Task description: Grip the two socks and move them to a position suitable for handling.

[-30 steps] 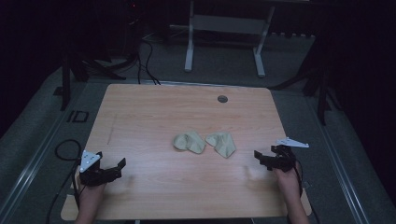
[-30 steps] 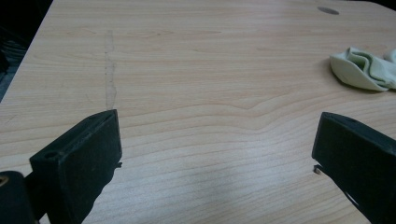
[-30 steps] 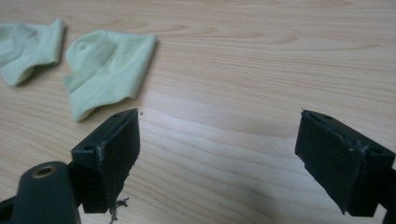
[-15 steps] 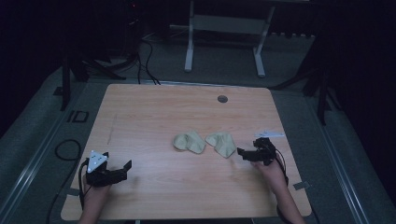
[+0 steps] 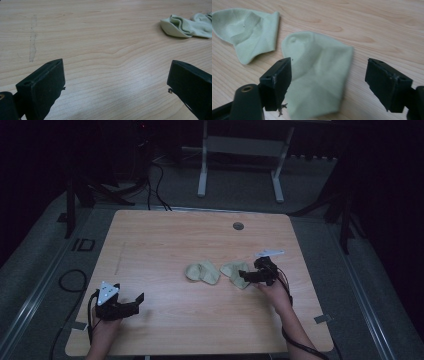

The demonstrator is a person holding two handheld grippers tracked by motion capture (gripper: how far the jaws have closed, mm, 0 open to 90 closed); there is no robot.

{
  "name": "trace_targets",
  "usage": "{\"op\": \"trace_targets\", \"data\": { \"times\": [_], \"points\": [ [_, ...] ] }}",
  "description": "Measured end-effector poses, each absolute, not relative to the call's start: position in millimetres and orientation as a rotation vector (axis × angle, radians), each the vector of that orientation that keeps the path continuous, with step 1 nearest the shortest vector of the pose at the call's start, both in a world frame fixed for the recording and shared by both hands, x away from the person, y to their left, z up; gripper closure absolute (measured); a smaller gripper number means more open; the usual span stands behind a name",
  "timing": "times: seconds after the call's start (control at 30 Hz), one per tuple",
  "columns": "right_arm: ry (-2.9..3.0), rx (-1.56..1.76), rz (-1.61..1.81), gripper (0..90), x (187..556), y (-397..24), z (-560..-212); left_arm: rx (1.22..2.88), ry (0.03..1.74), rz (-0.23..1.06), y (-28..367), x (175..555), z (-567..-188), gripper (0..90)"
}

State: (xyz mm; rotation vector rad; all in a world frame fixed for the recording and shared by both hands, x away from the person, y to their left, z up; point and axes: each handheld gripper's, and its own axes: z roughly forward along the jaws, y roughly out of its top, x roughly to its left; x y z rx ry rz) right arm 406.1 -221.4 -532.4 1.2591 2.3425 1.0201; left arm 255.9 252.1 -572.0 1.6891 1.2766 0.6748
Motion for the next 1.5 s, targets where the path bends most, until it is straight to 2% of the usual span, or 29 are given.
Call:
{"op": "trace_targets", "data": {
  "times": [0.63,0.73,0.8,0.97,1.03,1.23,1.5],
  "points": [
    [2.334,1.222,0.848,27.7,428.7,-182.1,-558.1,1.665,1.28,0.669,256.4,254.7,-570.1,1.3],
    [2.344,1.216,0.848,35.3,426.9,-180.8,-557.1,1.662,1.276,0.664,256.8,255.1,-569.5,1.3],
    [2.347,1.219,0.845,45.8,425.7,-179.3,-555.7,1.65,1.287,0.655,257.0,255.5,-569.2,1.3],
    [2.32,1.22,0.836,63.4,418.4,-172.7,-555.1,1.648,1.266,0.652,252.0,255.3,-566.7,1.3],
    [2.309,1.22,0.835,73.2,417.2,-171.7,-555.4,1.644,1.26,0.631,248.3,254.8,-566.4,1.3],
    [2.29,1.208,0.815,78.5,415.9,-167.8,-555.6,1.696,1.192,0.655,236.1,252.0,-565.3,1.3],
    [2.325,1.245,0.801,79.4,419.5,-169.2,-540.2,1.701,1.203,0.648,235.5,253.0,-567.4,1.3]
  ]
}}
